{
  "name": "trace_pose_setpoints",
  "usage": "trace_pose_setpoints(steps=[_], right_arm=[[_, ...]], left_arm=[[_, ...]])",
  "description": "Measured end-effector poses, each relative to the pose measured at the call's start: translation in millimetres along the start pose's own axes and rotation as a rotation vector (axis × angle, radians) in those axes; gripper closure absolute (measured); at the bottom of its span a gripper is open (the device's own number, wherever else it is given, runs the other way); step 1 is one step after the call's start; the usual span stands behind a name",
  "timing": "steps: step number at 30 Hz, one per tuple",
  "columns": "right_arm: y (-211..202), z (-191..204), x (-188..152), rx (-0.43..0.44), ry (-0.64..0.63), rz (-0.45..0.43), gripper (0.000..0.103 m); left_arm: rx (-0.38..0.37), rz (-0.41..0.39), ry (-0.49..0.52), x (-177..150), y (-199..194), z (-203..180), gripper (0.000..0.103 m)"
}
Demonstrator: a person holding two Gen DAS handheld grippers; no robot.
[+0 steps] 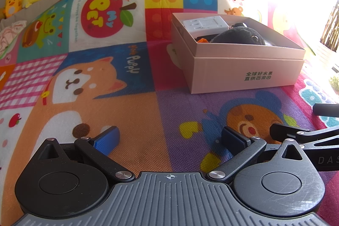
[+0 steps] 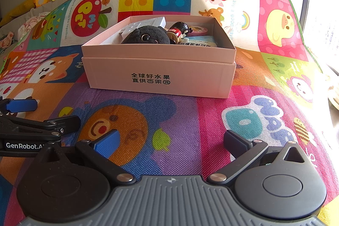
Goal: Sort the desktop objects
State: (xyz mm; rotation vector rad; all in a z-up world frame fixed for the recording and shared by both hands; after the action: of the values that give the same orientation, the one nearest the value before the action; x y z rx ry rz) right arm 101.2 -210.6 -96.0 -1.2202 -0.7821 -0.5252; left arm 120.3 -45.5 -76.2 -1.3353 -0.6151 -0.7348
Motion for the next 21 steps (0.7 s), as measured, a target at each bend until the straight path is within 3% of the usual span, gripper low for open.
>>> trace_pose_setpoints(steps=[12,21], right_arm=[[-1,0,0,0.002,0.002,-0.001,0.000],[0,1,0,-0.004,-0.004,0.002,0.000]], left_arm=[[0.002,0.002,0.010,1,-1,0,0.000],[0.001,0.073,-0.013,-11,-14,8,0.000]])
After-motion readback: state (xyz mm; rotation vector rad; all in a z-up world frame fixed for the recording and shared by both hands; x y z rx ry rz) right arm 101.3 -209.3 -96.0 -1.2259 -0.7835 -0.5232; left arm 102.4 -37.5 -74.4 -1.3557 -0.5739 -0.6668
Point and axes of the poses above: each gripper's, at about its wrist camera, not at the fingertips, and y roughly the way its jaws point, z to its left, x to its top, the point moved 10 cm from there along y, roughly the way its jaws point, and after that the axes turned 12 degrees about x, right-handed, at the moved point
